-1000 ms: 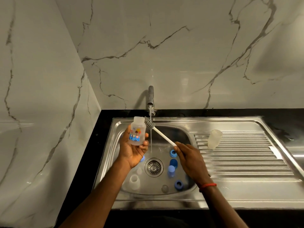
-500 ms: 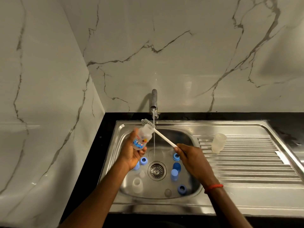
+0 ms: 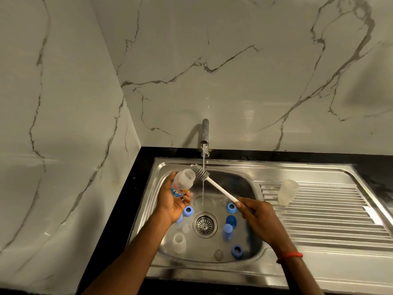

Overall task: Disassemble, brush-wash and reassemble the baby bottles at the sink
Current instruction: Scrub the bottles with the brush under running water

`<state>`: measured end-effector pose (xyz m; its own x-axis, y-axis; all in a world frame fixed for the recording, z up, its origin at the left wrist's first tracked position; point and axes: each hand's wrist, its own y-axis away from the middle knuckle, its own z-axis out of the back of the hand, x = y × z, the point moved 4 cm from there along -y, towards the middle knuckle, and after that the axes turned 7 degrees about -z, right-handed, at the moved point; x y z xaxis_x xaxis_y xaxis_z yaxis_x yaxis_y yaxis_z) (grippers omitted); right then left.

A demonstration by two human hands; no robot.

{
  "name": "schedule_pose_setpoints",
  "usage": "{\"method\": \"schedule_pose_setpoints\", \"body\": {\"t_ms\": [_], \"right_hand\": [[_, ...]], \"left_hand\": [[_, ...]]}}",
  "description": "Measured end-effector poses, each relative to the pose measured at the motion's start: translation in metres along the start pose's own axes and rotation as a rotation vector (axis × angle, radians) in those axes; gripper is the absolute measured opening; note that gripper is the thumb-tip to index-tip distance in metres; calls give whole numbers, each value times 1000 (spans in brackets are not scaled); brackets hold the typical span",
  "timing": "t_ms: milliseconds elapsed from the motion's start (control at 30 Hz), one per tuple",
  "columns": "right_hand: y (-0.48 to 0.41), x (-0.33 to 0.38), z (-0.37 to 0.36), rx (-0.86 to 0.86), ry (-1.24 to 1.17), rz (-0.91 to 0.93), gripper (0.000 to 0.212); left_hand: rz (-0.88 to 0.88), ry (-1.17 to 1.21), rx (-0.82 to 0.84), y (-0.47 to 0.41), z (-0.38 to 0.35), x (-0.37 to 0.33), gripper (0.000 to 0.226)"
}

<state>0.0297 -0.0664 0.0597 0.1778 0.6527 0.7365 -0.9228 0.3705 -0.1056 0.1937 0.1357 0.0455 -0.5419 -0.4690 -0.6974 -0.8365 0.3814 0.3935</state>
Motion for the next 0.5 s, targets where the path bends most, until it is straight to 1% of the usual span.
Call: {"method": "schedule_pose_setpoints", "body": {"t_ms": [100,200,267,333,400,467,500], "right_hand": [[3,-5,9,-18,-10,-20,40],[3,1,23,-132,54,39,47],[1,9,32,-186,146,108,43],[0,13,40,-234,270,157,36],[-2,18,48,-281,468,239,33],[-5,24,52,-309,622,329,28],[-6,30,53,-328,659,367,28]], "left_hand": [[-11,-12,-3,-7,3,-7,33],[-21,-46,0,-14,4,-13,36],[-41,-90,-14,-15,4,-16,39],[-98,-186,-46,-15,4,-22,28],[-194,-326,-79,-16,6,-29,14],[-251,-423,-58,-14,5,-33,8],[-265,-461,-49,-13,4,-34,8]]}}
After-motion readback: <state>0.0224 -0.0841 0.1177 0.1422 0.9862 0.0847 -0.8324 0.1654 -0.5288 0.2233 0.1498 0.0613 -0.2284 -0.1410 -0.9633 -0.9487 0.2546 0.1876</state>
